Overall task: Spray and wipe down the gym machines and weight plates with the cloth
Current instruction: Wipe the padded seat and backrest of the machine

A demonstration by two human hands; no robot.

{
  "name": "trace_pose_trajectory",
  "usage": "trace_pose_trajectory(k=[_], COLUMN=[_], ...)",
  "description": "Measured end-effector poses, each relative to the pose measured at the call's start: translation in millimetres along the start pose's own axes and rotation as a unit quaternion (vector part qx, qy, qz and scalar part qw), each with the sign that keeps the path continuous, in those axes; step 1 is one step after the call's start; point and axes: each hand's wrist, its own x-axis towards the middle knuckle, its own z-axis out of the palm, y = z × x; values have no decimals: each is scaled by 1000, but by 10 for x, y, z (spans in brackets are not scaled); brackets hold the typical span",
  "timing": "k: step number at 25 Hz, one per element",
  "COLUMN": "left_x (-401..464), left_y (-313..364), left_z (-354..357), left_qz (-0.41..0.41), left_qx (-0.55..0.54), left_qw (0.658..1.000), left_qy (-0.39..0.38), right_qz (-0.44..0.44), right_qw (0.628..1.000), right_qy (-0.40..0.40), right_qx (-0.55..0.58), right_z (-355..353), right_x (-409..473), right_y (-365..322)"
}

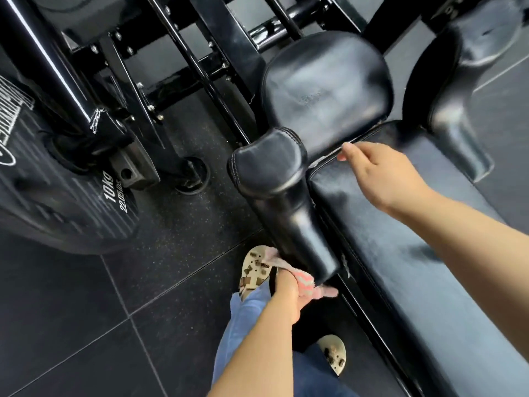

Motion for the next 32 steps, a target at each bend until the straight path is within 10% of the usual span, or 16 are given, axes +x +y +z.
trace_pose_trajectory(k=[6,14,20,24,29,32], left_x=[-675,-1747,-2186,-2205,-2224,-1954], left_y=[-111,220,1019,1707,2514,2860], left_z=[188,699,1092,1415,1720,1636], left_qz=[18,120,131,230,409,451], left_qx=[-110,27,122,292,335,304], left_qw=[990,946,915,881,803,817], left_qy=[-91,-299,-362,-293,-276,-190], right_qz=[87,243,396,330,127,112], right_qw=[994,946,678,543,677,755], right_qy=[6,10,-173,-44,164,253], right_qx=[58,215,595,771,706,594], right_z=[-57,-327,-276,-409,-834,-636], right_x=[-425,-753,-512,1,791,986], right_y=[386,674,551,248,-107,-74])
